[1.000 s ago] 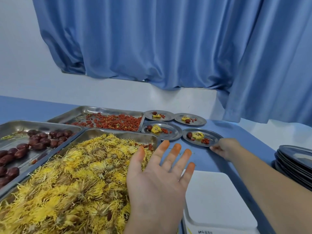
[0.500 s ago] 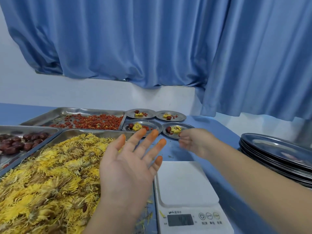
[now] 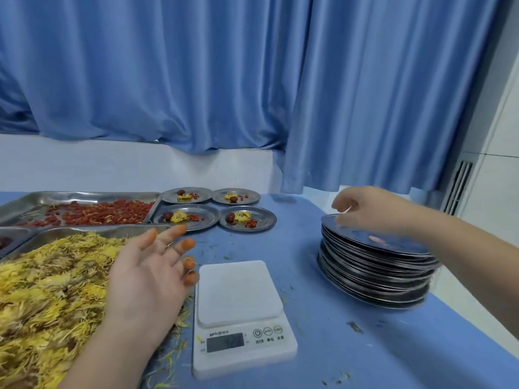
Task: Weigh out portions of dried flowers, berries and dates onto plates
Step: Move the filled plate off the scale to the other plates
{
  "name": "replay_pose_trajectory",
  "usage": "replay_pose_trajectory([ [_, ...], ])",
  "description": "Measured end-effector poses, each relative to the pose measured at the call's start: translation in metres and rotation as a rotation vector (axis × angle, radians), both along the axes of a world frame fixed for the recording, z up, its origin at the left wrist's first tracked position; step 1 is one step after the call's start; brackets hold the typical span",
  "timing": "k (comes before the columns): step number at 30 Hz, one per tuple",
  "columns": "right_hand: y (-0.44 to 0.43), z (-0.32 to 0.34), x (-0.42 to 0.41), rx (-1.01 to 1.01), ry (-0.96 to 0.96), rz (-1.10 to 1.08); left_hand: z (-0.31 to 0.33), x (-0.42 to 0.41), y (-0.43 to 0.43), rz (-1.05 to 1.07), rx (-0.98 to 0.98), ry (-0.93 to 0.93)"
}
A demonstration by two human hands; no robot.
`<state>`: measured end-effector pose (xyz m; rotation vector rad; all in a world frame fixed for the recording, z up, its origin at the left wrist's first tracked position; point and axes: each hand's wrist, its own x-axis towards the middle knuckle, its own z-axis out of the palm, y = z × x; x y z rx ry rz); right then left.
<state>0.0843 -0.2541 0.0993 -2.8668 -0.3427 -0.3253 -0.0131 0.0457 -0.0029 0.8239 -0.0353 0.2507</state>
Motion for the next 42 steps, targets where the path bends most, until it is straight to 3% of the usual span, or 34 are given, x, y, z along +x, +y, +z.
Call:
replay_pose_trajectory([
  [3,-0.025,-0.003,-0.003,-0.230,0.089,-0.050,-0.001,-0.001,-0.001,-0.020,0.002,-0.007],
  [10,-0.036,-0.007,-0.015,-0.227,0.053,0.104,-0.001,-0.001,0.001,-0.042,0.005,-0.015],
  [23,-0.037,-0.006,-0.015,-0.234,-0.028,0.127,-0.001,0.002,0.008,-0.043,0.003,-0.001],
  [30,-0.044,-0.006,-0.012,-0.442,-0.308,0.116,-0.001,0.003,0.010,-0.055,-0.050,-0.008],
  [36,-0.044,0.002,-0.018,-0.533,-0.375,0.087,-0.001,0.002,0.012,-0.050,-0.066,-0.005],
  [42,-0.034,0.003,-0.028,-0.699,-0.605,0.062,-0.003,0.004,0.012,-0.043,-0.048,0.000],
])
